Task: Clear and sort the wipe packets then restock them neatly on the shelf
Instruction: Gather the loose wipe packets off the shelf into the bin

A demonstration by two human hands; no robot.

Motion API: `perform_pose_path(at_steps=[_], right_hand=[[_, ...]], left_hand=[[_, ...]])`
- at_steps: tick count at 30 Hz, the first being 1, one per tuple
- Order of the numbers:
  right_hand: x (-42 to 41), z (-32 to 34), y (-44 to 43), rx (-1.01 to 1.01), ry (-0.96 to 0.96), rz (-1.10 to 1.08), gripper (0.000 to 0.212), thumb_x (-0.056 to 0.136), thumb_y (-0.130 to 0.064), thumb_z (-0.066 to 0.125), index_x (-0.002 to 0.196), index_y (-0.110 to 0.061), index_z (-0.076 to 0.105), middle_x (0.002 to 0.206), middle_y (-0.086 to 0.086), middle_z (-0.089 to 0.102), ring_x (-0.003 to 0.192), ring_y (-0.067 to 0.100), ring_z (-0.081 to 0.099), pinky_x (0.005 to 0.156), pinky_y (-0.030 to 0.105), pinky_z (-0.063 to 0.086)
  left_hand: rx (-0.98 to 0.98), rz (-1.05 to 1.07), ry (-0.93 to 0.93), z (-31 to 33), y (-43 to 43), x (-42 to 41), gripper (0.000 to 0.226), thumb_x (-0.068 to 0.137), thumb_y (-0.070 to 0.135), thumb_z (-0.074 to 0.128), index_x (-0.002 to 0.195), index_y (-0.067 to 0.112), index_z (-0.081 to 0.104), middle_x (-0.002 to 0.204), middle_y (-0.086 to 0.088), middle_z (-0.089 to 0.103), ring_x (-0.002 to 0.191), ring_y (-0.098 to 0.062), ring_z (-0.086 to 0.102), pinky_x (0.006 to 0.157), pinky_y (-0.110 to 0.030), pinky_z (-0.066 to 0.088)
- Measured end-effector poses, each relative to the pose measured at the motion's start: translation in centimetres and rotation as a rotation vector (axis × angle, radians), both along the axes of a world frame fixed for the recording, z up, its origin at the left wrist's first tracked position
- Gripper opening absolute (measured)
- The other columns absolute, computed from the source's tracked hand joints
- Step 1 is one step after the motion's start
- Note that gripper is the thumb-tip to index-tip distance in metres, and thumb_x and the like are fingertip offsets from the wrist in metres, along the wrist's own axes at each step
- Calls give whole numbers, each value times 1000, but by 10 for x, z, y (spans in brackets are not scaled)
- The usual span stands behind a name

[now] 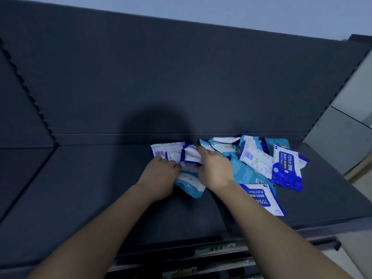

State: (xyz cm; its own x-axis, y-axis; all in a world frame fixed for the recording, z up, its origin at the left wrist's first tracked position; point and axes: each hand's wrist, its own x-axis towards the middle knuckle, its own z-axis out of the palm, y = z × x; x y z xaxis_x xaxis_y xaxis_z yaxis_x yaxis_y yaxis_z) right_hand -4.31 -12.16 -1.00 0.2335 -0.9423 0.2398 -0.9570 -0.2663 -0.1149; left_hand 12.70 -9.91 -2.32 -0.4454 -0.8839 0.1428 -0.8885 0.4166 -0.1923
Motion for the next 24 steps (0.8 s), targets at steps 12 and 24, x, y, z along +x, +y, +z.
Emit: perform_pose_path(at_steps=[12,24], right_hand=[[8,20,57,-93,-627,144,56,83,-6,50,136,-22,43,111,8,63,97,30,56,73,34,38],[110,23,162,239,-1014,475,46,81,-9,48,126,-20,49,96,-2,68,80,24,60,73,34,49]], left_hand=[[-77,560,585,10,82,17,27,80,2,53,103,15,59,101,-8,66,91,-29,61,66,-32,44],[-316,1073,1584,37,239,90,9,71,21,70,77,17,63,79,-10,66,69,-26,62,67,-42,55]])
